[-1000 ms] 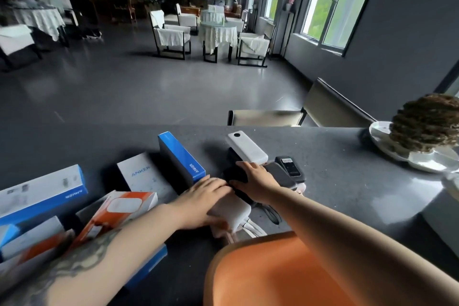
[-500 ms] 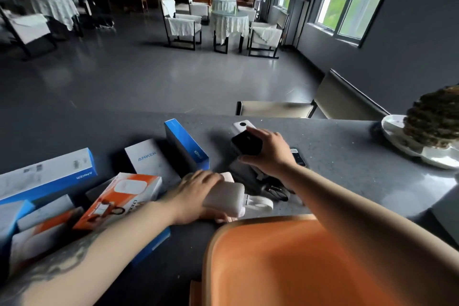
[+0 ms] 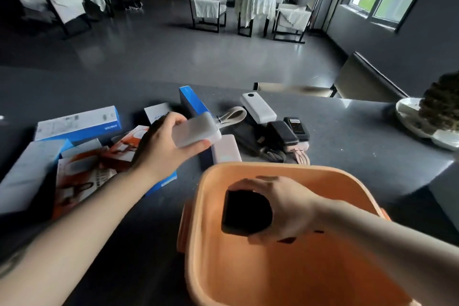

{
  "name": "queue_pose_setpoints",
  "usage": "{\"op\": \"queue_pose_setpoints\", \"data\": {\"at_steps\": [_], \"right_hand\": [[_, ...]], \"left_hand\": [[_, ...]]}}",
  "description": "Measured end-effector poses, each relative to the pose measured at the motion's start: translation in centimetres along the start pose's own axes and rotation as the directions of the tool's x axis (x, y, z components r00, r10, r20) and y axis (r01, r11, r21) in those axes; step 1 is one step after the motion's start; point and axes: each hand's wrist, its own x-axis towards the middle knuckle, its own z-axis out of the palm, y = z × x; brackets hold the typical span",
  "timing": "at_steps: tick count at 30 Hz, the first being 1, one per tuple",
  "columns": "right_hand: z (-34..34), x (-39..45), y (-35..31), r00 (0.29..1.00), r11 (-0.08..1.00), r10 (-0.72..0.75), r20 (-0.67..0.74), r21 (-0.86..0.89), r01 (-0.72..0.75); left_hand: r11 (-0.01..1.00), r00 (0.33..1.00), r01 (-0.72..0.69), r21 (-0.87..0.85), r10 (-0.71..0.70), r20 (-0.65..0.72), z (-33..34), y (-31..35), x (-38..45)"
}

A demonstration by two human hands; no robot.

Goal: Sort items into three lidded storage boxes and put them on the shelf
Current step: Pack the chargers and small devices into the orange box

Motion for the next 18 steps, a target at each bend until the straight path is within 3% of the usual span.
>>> {"op": "queue_pose_setpoints", "data": {"at_steps": [3,11,14,16,18], "right_hand": [[3.0,1.1,0.8,0.996,0.995,0.075,0.043,-0.074,-0.072],[6.5,2.5,1.7,0.994,0.992,0.028,0.109,-0.125,-0.014],[4.9,2.0,1.6,0.993,1.000,0.019,0.113,-0.022,-0.016],[2.4,0.2,2.4,0.999,0.998,0.008,0.045,0.063,-0.011],[-0.2,-2.9,4.4,0.976,0.982,0.157,-0.149,0.126,-0.138]], "left_hand": [[0.999,0.999,-0.032,0.016,0.032,0.031,-0.3,1.7,-1.8],[0.993,0.982,-0.115,0.015,0.112,0.154,0.5,5.8,-4.9],[0.988,0.971,-0.149,0.045,0.137,0.198,1.0,7.0,-5.7],[0.980,0.961,-0.180,0.084,0.157,0.226,1.1,7.6,-6.2],[0.968,0.944,-0.225,0.110,0.189,0.269,1.3,8.2,-6.8]]}}
